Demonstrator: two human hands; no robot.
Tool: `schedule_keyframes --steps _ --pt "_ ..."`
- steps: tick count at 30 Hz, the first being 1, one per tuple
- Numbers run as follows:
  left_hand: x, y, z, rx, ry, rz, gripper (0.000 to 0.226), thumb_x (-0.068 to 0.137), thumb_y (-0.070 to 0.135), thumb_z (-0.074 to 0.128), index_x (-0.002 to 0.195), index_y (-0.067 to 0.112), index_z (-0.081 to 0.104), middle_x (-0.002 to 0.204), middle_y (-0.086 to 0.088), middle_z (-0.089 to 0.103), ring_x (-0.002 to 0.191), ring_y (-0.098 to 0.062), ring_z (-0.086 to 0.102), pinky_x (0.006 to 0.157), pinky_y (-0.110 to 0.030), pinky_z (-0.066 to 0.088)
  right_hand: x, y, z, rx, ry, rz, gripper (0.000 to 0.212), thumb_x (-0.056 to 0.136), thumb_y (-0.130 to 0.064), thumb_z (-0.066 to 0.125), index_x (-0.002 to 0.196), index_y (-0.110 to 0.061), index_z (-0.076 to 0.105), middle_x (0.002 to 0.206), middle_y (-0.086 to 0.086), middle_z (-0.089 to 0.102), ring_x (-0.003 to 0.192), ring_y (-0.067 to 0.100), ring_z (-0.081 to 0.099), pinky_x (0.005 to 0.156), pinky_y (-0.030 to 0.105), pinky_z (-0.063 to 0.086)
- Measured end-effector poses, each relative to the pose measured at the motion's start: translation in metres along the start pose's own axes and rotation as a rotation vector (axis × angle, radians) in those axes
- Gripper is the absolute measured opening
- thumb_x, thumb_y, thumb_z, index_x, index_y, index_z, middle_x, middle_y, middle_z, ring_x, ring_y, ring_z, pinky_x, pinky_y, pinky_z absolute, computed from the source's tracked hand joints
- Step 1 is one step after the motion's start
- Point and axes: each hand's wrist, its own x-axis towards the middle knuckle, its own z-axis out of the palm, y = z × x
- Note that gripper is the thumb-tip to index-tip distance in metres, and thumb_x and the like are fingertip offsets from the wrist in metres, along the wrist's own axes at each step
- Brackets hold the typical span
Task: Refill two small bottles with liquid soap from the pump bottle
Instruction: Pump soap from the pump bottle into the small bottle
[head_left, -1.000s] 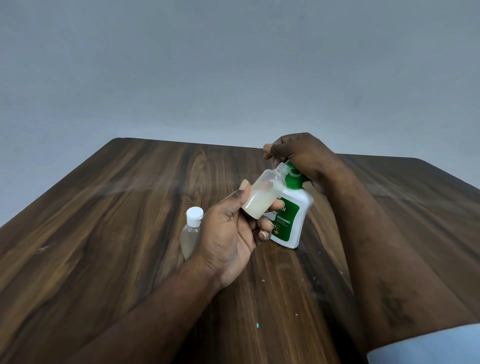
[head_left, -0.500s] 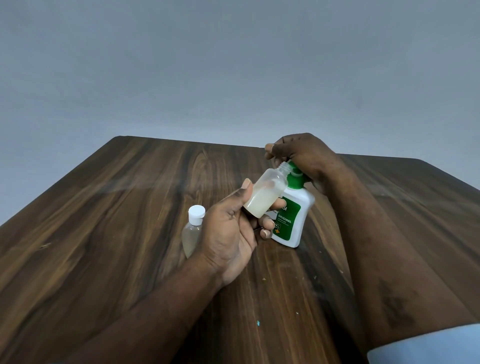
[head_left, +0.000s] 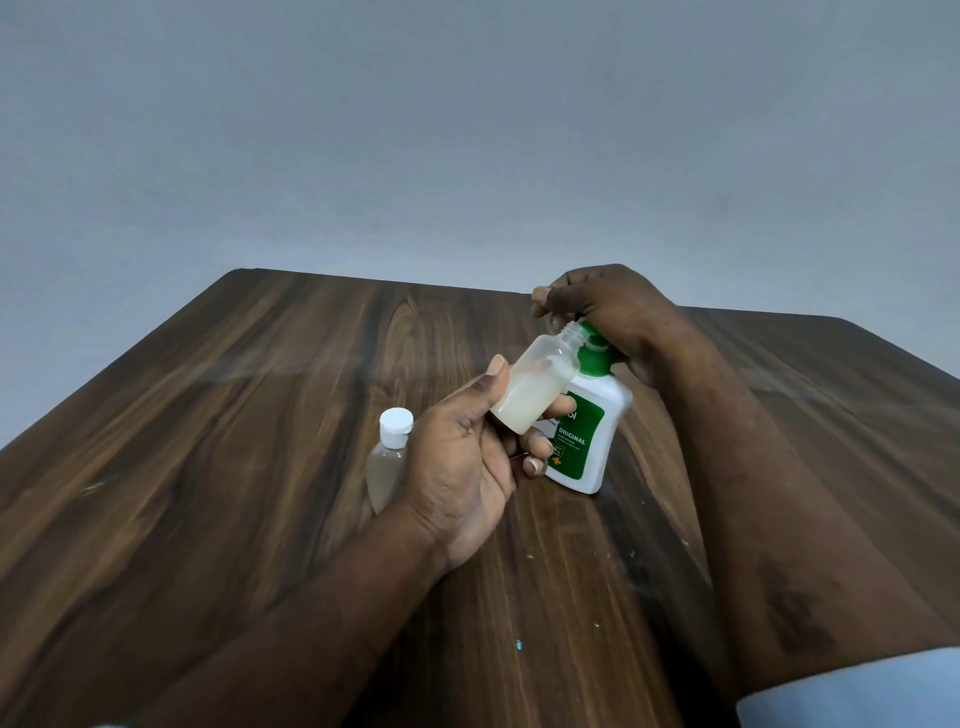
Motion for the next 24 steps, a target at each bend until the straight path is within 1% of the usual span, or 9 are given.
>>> schedule_keyframes --steps 3,5,7,10,13,15,17,19,24 --pt "0.0001 -0.0005 0.0008 0.004 0.000 0.002 0.055 0.094 0.045 0.051 0.125 0.002 0.067 0.103 -0.021 0.073 0.061 -0.014 0.055 0.055 -0.026 0.044 0.0009 -0.0006 -0.0005 -0.017 0.011 0.011 0.016 0.093 -0.025 0.073 0.086 -0.011 0.079 0.080 0.005 0.064 0.076 0.025 0.054 0.074 0.042 0.044" --pt "0.0004 -0.0005 0.0006 0.002 0.002 -0.002 0.052 0.099 0.042 0.048 0.124 0.001 0.067 0.102 -0.021 0.073 0.060 -0.014 0.054 0.055 -0.026 0.044 0.0005 -0.0021 -0.0010 -0.036 0.011 0.012 0.019 0.094 -0.025 0.073 0.093 -0.007 0.078 0.082 0.005 0.065 0.075 0.023 0.054 0.074 0.040 0.045" --pt "0.0001 0.0003 0.0003 -0.001 0.004 0.000 0.051 0.105 0.040 0.043 0.126 0.000 0.066 0.102 -0.020 0.074 0.060 -0.015 0.054 0.055 -0.026 0.044 -0.0007 -0.0037 -0.0028 -0.032 0.012 0.006 0.020 0.095 -0.028 0.072 0.092 -0.010 0.078 0.079 0.002 0.065 0.073 0.020 0.055 0.071 0.036 0.046" --pt "0.0001 0.0009 -0.0009 0.000 0.001 0.010 0.054 0.100 0.042 0.047 0.129 -0.001 0.064 0.103 -0.020 0.073 0.061 -0.015 0.055 0.055 -0.026 0.045 -0.0023 -0.0050 -0.0048 -0.017 0.017 -0.005 0.018 0.097 -0.026 0.070 0.089 -0.012 0.078 0.077 0.000 0.065 0.068 0.017 0.055 0.066 0.031 0.046" --pt "-0.0003 0.0006 -0.0009 -0.002 -0.006 0.017 0.057 0.098 0.043 0.049 0.132 -0.001 0.062 0.104 -0.021 0.073 0.060 -0.015 0.056 0.055 -0.026 0.045 -0.0012 -0.0043 -0.0030 -0.051 0.010 -0.017 0.020 0.098 -0.023 0.066 0.083 -0.017 0.078 0.086 0.004 0.068 0.077 0.020 0.058 0.074 0.036 0.049" --pt "-0.0004 0.0001 -0.0008 -0.002 -0.003 0.016 0.058 0.095 0.044 0.051 0.131 0.000 0.063 0.103 -0.021 0.073 0.060 -0.015 0.056 0.055 -0.025 0.045 -0.0007 -0.0029 -0.0014 -0.073 0.000 -0.025 0.022 0.098 -0.023 0.066 0.080 -0.020 0.077 0.089 0.004 0.069 0.082 0.022 0.060 0.078 0.040 0.049" --pt "-0.0004 -0.0003 -0.0008 -0.001 -0.004 0.007 0.056 0.095 0.044 0.050 0.128 0.001 0.065 0.103 -0.021 0.073 0.060 -0.014 0.056 0.055 -0.025 0.046 -0.0007 -0.0015 -0.0011 -0.065 -0.006 -0.026 0.023 0.098 -0.027 0.069 0.078 -0.021 0.077 0.086 0.003 0.068 0.081 0.023 0.058 0.078 0.043 0.048" --pt "0.0004 -0.0010 -0.0016 -0.001 -0.002 -0.002 0.053 0.099 0.044 0.048 0.126 0.002 0.066 0.105 -0.022 0.073 0.061 -0.014 0.056 0.055 -0.025 0.046 -0.0011 -0.0004 -0.0008 -0.044 -0.003 -0.023 0.022 0.097 -0.029 0.070 0.079 -0.020 0.077 0.083 0.003 0.067 0.079 0.023 0.056 0.077 0.042 0.047" --pt "0.0022 -0.0013 -0.0024 0.005 -0.001 -0.001 0.056 0.100 0.044 0.047 0.129 -0.001 0.065 0.106 -0.022 0.072 0.060 -0.014 0.056 0.055 -0.026 0.045 0.0001 -0.0012 -0.0009 -0.031 0.023 -0.023 0.019 0.095 -0.028 0.072 0.081 -0.017 0.077 0.078 0.002 0.065 0.073 0.020 0.055 0.074 0.038 0.046"
